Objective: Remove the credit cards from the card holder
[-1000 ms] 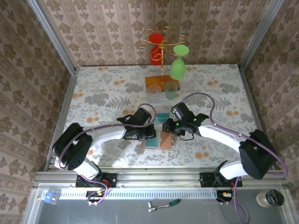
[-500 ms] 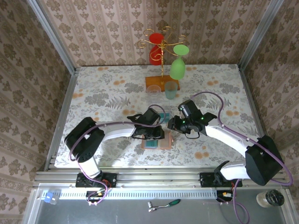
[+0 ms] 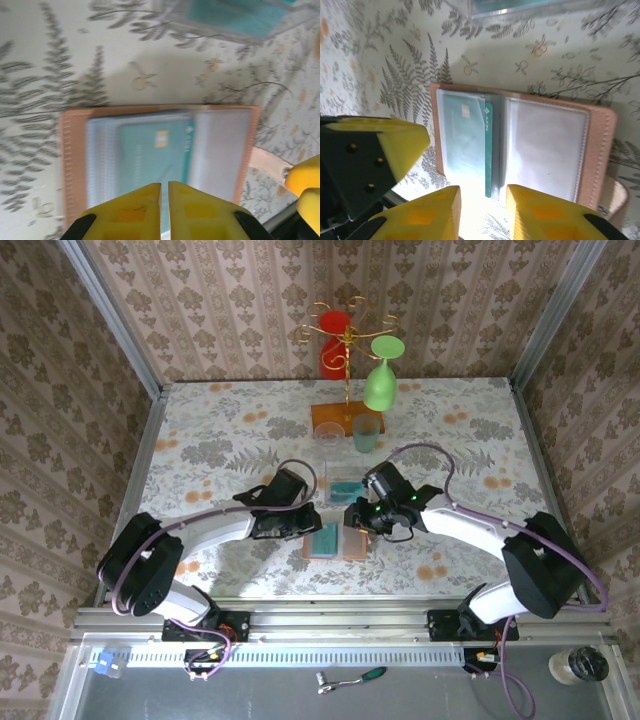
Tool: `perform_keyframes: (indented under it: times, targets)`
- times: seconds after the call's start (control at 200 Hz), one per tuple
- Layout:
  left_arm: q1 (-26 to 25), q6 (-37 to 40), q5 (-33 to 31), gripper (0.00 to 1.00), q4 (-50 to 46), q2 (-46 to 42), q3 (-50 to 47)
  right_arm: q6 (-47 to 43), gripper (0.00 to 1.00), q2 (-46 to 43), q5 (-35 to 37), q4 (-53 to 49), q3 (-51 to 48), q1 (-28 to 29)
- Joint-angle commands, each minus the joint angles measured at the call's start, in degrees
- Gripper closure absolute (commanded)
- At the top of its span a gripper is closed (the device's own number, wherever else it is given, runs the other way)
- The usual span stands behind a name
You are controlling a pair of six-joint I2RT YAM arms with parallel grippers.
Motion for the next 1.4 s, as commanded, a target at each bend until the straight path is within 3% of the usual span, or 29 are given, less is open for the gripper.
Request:
perform_keyframes:
  times: [0.0, 0.465, 0.94, 1.395]
  targets:
    - [1.1, 1.7, 0.7, 0.89, -1.5, -0.4, -1.9, 1.3, 0.70, 2.7, -2.4, 3.6, 0.7, 1.3]
    - [1.8, 2.3, 1.5, 0.90, -0.8, 3.9, -3.7, 3.5, 0.70, 11.3, -6.5, 12.0, 1.5, 3.5]
    - [1.9, 2.5, 1.2, 0.90, -1.1, 4.7, -4.1, 4.1, 0.74, 14.2, -8.4, 16.2, 0.5, 3.7]
    - [1.9, 3.7, 1.3, 0.91, -5.5, 8.2, -3.5, 0.3, 0.72, 12.1, -1.3, 7.6, 0.1, 3.9]
